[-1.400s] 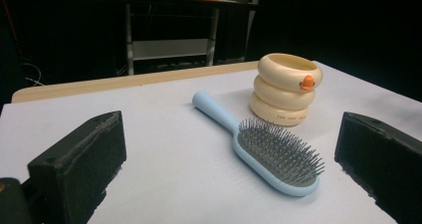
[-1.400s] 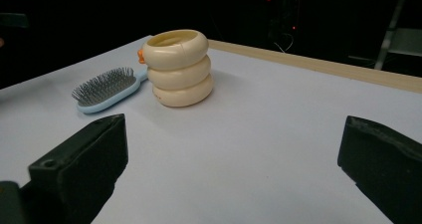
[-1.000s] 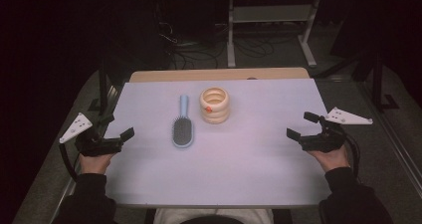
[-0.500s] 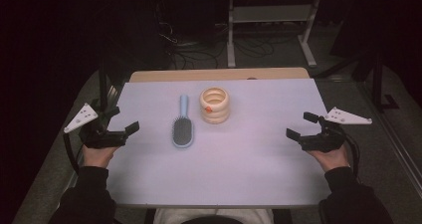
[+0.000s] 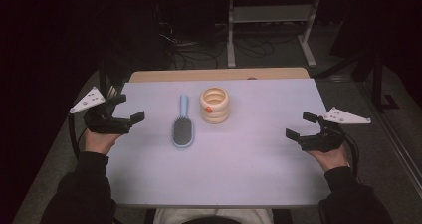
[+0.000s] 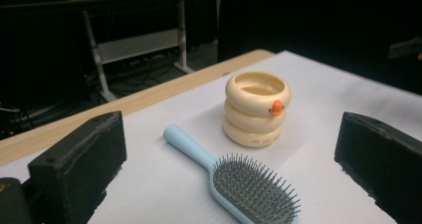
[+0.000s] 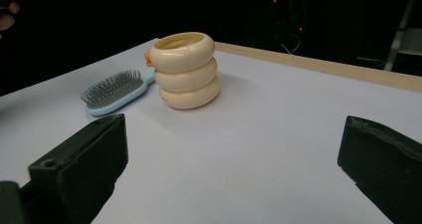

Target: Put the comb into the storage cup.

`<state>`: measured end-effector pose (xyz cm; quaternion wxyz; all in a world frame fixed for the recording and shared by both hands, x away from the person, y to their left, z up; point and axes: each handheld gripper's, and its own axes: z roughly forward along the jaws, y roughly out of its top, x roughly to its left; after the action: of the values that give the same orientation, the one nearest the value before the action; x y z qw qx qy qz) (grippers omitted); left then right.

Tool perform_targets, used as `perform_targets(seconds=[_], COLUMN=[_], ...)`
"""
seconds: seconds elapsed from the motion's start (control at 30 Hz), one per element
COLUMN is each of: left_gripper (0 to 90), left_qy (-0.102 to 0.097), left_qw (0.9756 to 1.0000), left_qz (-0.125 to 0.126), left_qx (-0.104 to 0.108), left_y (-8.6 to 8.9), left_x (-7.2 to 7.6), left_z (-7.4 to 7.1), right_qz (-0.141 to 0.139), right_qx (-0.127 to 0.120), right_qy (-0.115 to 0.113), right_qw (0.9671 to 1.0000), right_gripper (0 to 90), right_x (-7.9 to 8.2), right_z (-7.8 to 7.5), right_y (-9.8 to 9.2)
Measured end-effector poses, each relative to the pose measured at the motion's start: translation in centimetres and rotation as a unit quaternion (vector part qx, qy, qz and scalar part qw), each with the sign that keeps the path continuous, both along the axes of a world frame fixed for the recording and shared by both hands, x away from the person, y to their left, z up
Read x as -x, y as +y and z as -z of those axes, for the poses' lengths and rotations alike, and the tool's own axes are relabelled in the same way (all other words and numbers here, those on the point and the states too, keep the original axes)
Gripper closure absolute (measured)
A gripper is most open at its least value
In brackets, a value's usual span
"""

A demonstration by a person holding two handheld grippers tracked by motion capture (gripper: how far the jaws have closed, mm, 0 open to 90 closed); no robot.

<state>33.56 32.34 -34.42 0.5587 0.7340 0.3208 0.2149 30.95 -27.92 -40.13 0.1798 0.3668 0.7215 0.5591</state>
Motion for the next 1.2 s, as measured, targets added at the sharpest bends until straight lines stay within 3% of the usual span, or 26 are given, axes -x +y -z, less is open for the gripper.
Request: perform_targets(seconds=[0.47, 0.6, 0.77, 1.2], left_gripper=[0.0, 0.0, 0.0, 0.0], left_qy=[0.013, 0.019, 0.030, 0.054], left_qw=[0.9990, 0.9988, 0.9974, 0.9958], left_qz=[0.033, 0.035, 0.045, 0.052], left_qx=[-0.028, -0.030, -0.047, -0.053], left_y=[-3.1, -3.4, -4.4, -5.9], left_x=[-2.9, -3.6, -4.6, -7.1], left_z=[-1.7, -1.8, -1.9, -1.2], right_qz=[-0.002, -0.001, -0.001, -0.004], right_qx=[-0.001, -0.001, -0.002, -0.001], right_qy=[0.004, 0.004, 0.005, 0.007], right_qw=[1.0000, 1.0000, 1.0000, 1.0000], right_gripper=[0.0, 0.0, 0.0, 0.0], right_x=[0.1, 0.2, 0.2, 0.2], right_z=[0.0, 0.1, 0.1, 0.1], right_y=[-0.1, -0.1, -0.2, -0.1])
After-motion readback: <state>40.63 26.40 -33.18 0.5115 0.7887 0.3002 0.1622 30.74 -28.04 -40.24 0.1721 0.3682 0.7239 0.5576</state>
